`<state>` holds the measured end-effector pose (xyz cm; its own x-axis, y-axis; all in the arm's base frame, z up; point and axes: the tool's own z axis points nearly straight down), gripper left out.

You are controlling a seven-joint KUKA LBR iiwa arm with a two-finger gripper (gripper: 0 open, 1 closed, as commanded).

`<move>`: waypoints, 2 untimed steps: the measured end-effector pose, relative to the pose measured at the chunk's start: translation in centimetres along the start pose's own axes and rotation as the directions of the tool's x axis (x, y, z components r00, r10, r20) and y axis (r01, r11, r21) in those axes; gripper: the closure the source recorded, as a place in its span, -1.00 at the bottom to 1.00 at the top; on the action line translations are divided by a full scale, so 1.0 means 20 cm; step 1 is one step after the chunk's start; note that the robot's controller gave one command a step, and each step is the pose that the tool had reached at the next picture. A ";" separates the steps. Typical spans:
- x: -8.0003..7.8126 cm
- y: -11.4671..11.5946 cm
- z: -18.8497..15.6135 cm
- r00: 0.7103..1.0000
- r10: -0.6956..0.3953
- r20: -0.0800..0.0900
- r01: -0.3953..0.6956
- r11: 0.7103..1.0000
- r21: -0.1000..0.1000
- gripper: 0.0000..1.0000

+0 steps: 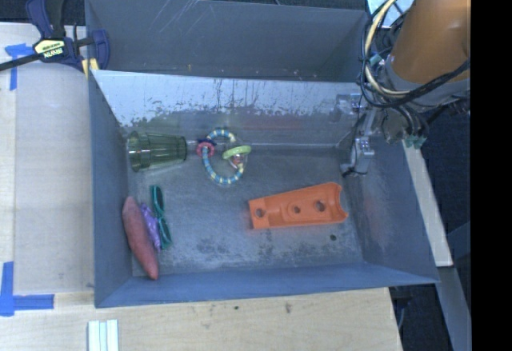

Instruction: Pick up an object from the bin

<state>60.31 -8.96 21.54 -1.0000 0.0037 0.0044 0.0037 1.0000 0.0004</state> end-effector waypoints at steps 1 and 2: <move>-0.01 0.00 -0.02 1.000 -0.002 0.009 0.002 1.000 0.001 -1.00; -0.01 0.08 0.19 0.998 -0.062 0.013 0.062 0.998 0.003 -1.00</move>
Offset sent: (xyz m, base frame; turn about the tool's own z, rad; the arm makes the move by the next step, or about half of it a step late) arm -0.0044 0.0526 -0.1353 -0.1875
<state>60.42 -7.32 17.65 -0.9983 -0.0579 -0.0083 -0.0579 0.9983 -0.0021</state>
